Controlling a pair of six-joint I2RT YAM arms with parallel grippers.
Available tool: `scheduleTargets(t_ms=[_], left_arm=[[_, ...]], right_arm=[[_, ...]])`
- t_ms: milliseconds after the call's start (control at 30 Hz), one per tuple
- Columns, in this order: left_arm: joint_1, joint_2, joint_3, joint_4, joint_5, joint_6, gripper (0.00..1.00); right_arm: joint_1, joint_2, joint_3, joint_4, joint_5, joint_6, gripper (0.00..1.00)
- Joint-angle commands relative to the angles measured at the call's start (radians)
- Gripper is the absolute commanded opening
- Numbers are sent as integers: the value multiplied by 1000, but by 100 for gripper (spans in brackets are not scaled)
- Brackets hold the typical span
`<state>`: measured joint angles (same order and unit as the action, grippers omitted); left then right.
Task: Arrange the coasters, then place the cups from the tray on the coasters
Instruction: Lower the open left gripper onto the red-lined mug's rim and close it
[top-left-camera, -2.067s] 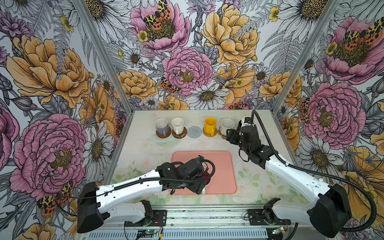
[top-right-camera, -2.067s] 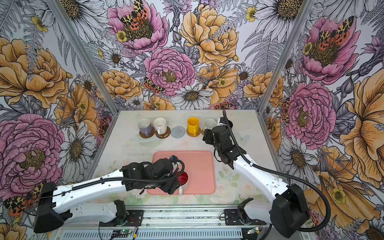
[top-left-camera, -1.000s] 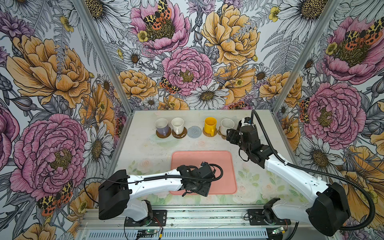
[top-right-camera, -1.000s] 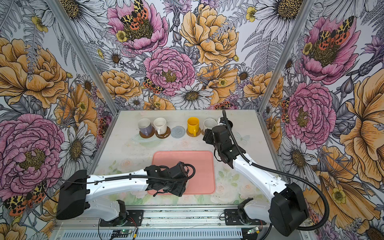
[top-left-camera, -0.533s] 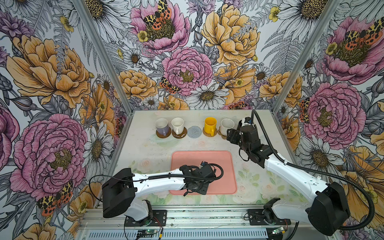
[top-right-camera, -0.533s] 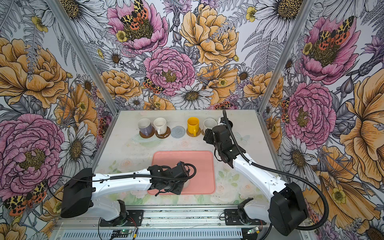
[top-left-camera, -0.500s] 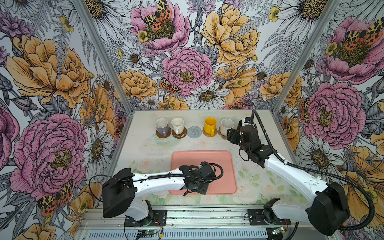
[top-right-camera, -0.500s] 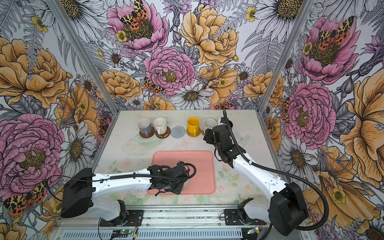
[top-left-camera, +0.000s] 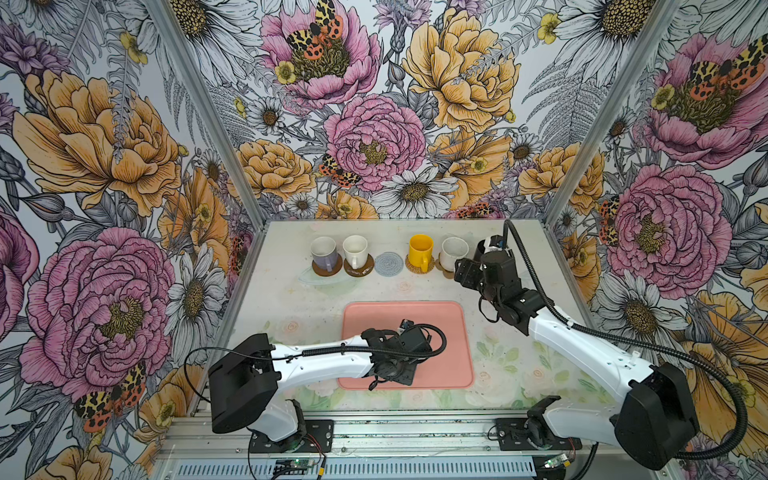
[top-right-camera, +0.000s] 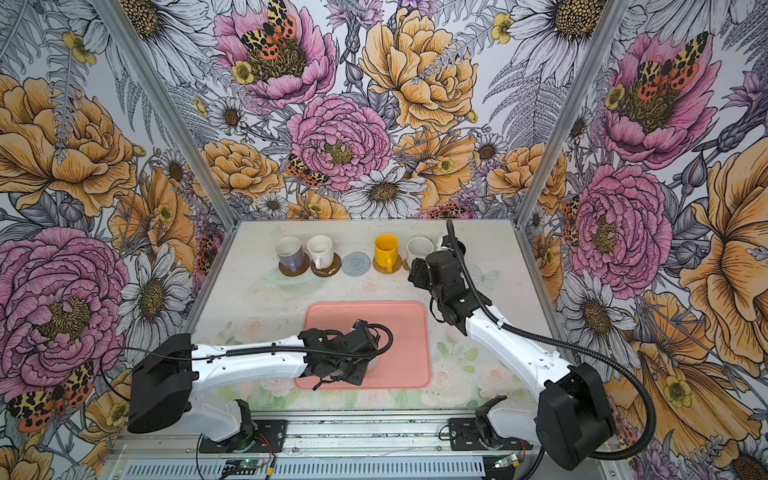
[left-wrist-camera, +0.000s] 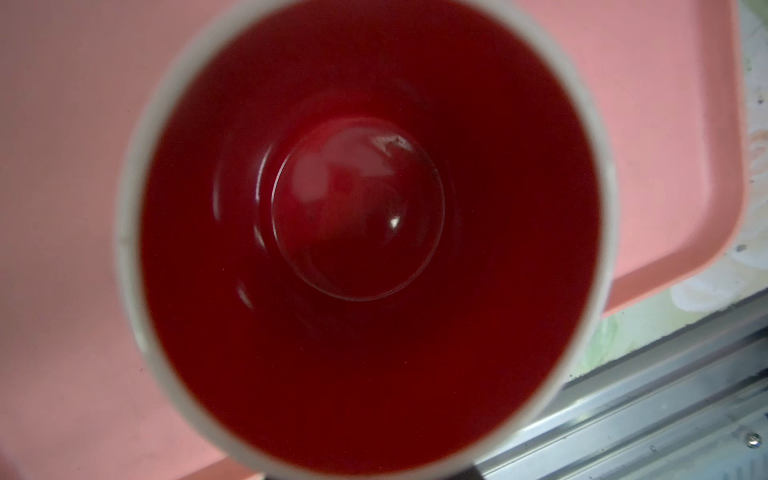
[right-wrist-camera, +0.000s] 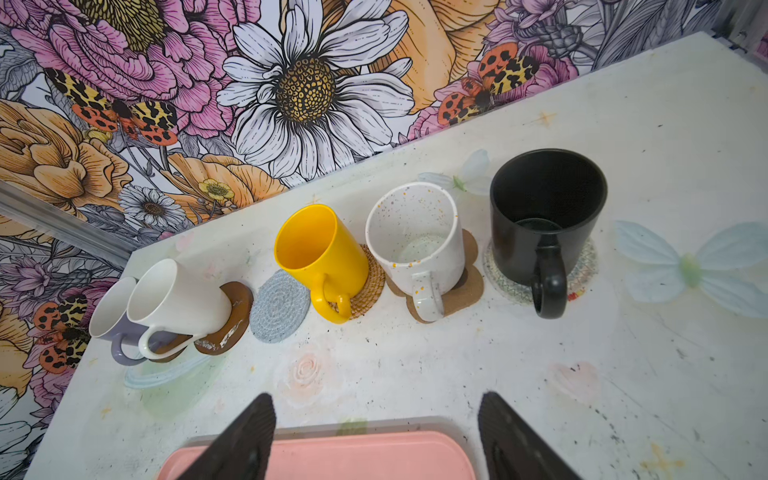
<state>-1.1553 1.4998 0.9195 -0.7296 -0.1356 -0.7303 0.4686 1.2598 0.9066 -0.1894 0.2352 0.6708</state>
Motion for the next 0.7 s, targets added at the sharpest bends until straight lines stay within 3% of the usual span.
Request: scheduleTargets(t_ms=[0, 300, 500, 667], left_arm=[[11, 9, -16, 36, -31, 6, 29], [15, 38, -7, 36, -23, 14, 21], [16, 53, 0, 36, -20, 19, 0], [17, 37, 1, 36, -40, 8, 0]], right_arm=[[-8, 13, -3, 19, -11, 12, 79], [-11, 19, 3, 23, -20, 14, 79], [-12, 20, 1, 24, -21, 15, 79], [-16, 20, 0, 24, -26, 15, 79]])
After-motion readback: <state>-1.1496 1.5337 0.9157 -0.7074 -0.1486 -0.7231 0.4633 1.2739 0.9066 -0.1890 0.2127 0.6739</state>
